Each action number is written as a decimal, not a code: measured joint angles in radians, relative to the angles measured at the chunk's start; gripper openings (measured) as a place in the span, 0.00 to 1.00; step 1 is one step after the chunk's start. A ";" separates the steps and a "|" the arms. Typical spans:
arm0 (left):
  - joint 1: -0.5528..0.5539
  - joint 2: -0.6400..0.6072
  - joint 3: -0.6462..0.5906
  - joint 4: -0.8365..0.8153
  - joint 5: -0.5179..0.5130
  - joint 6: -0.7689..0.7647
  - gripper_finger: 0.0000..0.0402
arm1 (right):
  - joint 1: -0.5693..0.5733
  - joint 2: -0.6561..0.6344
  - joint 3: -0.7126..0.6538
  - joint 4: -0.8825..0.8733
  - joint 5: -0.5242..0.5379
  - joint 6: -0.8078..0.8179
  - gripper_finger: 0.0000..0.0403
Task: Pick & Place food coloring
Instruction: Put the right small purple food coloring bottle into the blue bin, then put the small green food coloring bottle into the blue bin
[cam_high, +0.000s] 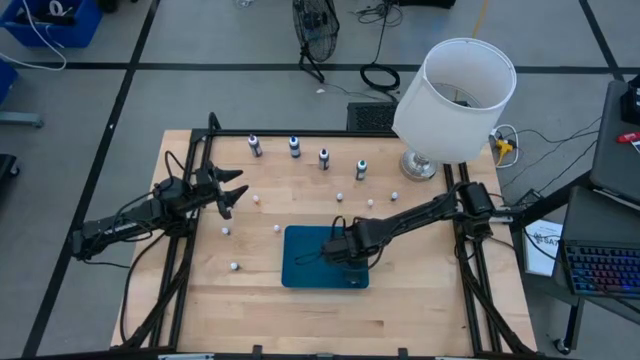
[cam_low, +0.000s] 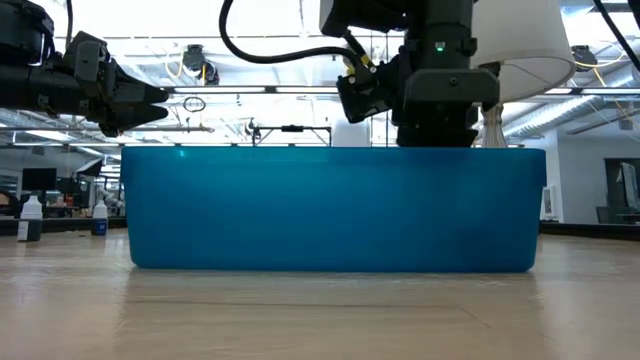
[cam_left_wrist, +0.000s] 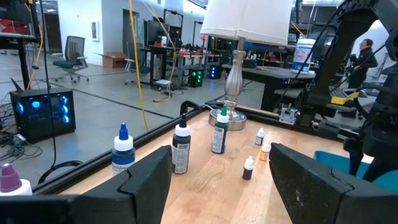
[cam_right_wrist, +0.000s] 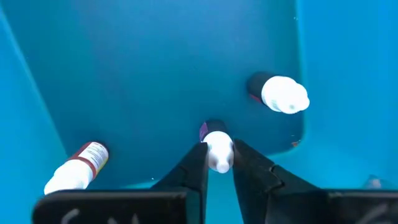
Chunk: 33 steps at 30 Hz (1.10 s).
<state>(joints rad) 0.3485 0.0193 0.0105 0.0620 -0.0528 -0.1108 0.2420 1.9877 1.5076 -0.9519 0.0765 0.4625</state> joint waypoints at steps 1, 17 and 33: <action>0.000 0.000 0.000 0.000 0.000 0.000 0.67 | 0.000 -0.001 -0.003 0.001 0.000 0.001 0.13; 0.000 0.000 0.000 0.000 0.000 0.001 0.67 | -0.001 -0.015 -0.013 -0.005 -0.001 0.052 0.26; 0.000 0.000 0.000 0.000 0.000 0.001 0.67 | -0.004 -0.247 -0.012 -0.170 0.190 0.077 0.26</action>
<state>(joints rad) 0.3482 0.0193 0.0105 0.0624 -0.0525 -0.1101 0.2385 1.7410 1.4960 -1.1220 0.2664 0.5391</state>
